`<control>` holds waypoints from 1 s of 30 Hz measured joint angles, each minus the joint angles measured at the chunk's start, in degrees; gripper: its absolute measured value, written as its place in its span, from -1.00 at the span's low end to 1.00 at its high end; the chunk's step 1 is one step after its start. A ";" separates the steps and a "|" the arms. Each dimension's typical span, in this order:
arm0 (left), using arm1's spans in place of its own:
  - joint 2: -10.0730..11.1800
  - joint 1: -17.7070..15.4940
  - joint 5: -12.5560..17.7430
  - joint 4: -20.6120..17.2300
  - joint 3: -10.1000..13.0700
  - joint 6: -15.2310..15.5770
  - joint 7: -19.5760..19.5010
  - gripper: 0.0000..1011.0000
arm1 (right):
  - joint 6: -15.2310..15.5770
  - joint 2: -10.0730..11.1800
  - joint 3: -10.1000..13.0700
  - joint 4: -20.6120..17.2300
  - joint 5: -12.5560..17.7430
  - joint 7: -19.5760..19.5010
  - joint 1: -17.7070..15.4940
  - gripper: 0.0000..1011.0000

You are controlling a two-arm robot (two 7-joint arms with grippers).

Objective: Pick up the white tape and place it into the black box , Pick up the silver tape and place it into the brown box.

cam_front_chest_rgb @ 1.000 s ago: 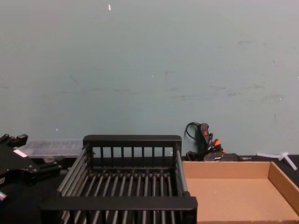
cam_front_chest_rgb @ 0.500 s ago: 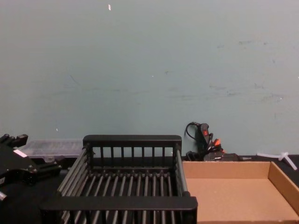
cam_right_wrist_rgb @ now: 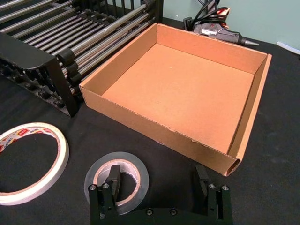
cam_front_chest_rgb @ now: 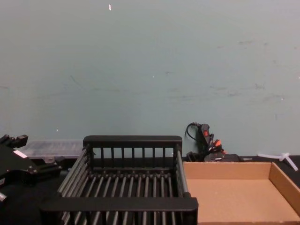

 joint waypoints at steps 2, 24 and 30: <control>0.00 0.00 0.00 0.00 0.00 0.00 0.00 0.98 | 0.03 -0.13 0.00 0.13 -0.11 0.06 0.05 0.98; 0.00 0.00 0.00 0.00 0.00 0.00 0.00 0.98 | 0.10 -0.43 0.11 0.57 -0.49 0.23 0.24 0.83; 0.00 0.00 0.00 0.00 0.00 0.00 0.00 0.98 | 0.08 -0.40 0.11 0.55 -0.47 0.22 0.22 0.58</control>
